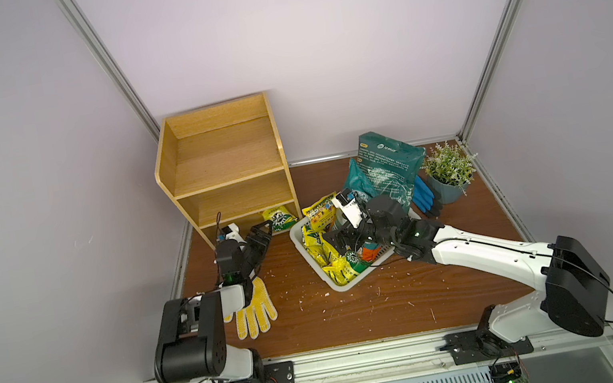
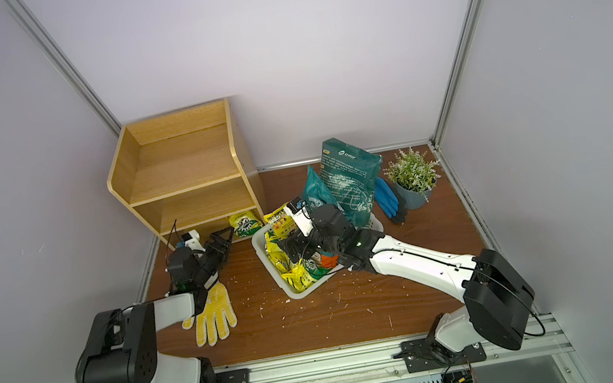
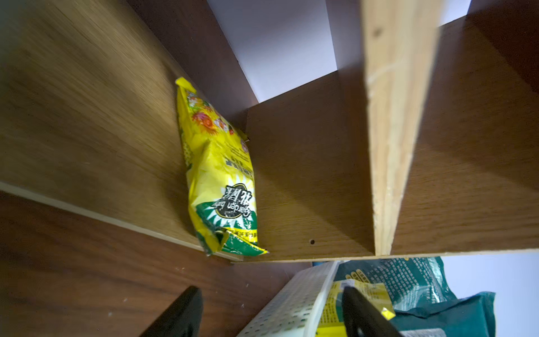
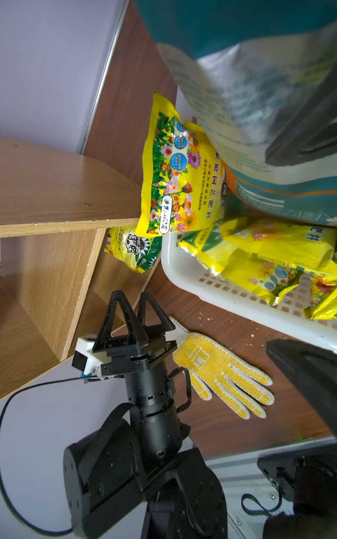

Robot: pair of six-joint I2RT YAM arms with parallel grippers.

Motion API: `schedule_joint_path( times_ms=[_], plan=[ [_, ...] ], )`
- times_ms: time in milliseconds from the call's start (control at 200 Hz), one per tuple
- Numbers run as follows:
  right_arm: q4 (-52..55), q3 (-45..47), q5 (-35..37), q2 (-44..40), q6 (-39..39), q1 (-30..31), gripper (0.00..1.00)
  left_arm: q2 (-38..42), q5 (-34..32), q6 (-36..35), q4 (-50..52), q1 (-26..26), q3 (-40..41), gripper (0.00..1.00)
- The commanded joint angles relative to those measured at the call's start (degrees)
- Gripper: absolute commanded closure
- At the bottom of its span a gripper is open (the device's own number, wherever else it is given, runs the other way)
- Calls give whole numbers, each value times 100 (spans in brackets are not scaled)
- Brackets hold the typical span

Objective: Take down the fertilizer bag from the shelf
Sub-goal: Pick up the fertilizer bag from the shelf.

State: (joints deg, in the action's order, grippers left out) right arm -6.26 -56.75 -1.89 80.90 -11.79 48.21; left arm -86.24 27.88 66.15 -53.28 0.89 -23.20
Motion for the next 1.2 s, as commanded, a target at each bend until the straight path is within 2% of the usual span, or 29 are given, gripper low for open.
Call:
schedule_joint_path(
  times_ms=[0, 155, 280, 465, 611, 711, 776, 941, 1071, 1156, 1196],
  plan=[
    [-152, 109, 234, -297, 113, -9, 1, -401, -21, 123, -481, -131, -157, 26],
    [-95, 161, 389, -419, 182, -4, 1, -816, -162, 161, -483, -147, -246, 32],
    [-119, 214, 491, -479, 213, -4, 1, -1095, -292, 243, -482, -150, -296, 32],
    [-103, 143, 488, -418, 256, -4, 1, -1614, -166, 208, -482, -242, -829, 41],
    [-101, 160, 512, -435, 287, -2, 1, -1754, -199, 156, -482, -294, -1044, 57],
    [-133, 213, 530, -483, 274, 1, 1, -1758, -199, 104, -482, -293, -1012, 87],
    [-150, 243, 543, -495, 296, -4, 1, -1707, -204, 91, -482, -292, -910, 100],
    [-160, 232, 518, -465, 442, -4, 1, -1210, -235, 74, -473, -291, -503, 100],
    [-250, 197, 78, -393, 805, 4, 1, -420, -200, 151, -398, -303, -99, 100],
    [-235, 61, -247, -313, 1199, 74, 1, 280, -234, -15, 234, -299, 1, 100],
    [-236, 5, -293, -284, 1437, 135, 1, 715, -292, -238, 845, -299, -69, 100]
  ],
)
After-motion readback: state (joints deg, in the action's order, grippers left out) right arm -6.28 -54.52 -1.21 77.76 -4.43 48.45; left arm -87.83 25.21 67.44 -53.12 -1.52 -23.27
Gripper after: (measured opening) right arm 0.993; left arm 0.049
